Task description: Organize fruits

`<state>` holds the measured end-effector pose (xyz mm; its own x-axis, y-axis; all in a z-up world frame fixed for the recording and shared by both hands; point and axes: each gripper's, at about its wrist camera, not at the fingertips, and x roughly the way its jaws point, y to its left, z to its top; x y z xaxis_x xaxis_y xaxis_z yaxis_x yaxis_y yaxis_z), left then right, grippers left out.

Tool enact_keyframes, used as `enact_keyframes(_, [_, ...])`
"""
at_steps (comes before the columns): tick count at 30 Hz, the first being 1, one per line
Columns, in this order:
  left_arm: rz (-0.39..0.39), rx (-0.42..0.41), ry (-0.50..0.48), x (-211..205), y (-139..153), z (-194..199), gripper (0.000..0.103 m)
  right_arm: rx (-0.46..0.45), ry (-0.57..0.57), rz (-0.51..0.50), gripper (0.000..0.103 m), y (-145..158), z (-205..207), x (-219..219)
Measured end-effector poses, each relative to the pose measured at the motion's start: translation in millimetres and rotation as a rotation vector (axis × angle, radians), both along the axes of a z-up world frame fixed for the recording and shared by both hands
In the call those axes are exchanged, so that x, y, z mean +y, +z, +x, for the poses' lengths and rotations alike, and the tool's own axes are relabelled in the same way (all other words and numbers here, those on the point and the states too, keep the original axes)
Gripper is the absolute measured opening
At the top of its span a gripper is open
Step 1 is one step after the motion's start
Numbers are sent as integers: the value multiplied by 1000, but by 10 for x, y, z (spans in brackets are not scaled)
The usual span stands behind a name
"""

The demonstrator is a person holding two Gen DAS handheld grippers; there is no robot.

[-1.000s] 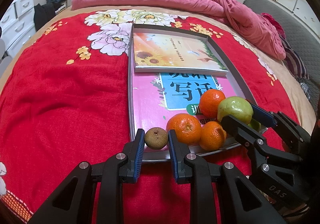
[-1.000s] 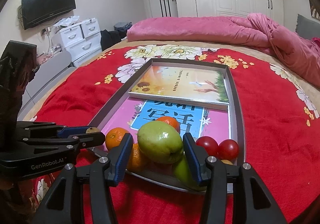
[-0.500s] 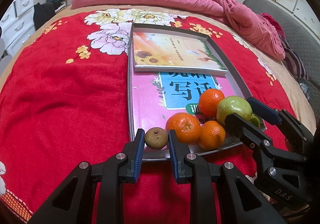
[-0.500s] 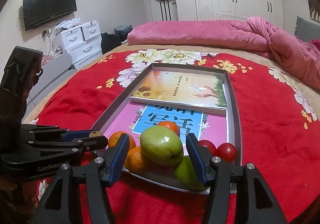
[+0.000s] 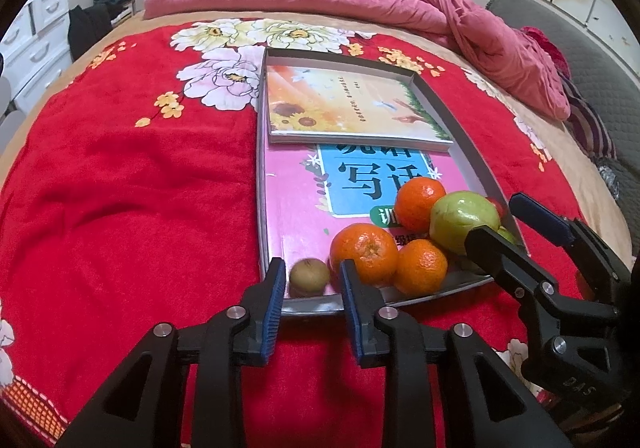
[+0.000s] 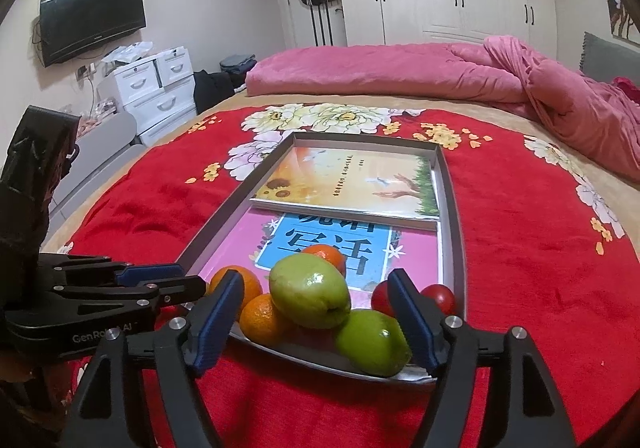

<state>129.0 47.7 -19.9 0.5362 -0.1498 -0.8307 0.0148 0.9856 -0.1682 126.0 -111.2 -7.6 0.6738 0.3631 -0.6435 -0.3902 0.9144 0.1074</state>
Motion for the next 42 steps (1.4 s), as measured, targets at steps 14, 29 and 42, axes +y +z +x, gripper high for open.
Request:
enact_keyframes(14, [1, -35, 10, 14, 174, -85, 54, -22, -52, -10, 84, 79, -33, -96])
enact_keyframes(29, [-2, -60, 20, 45, 314, -174, 75, -44, -81, -13, 90, 170, -103, -189])
enact_keyframes(42, [25, -86, 22, 7, 402, -368, 78, -68, -85, -26, 97, 279, -294, -271])
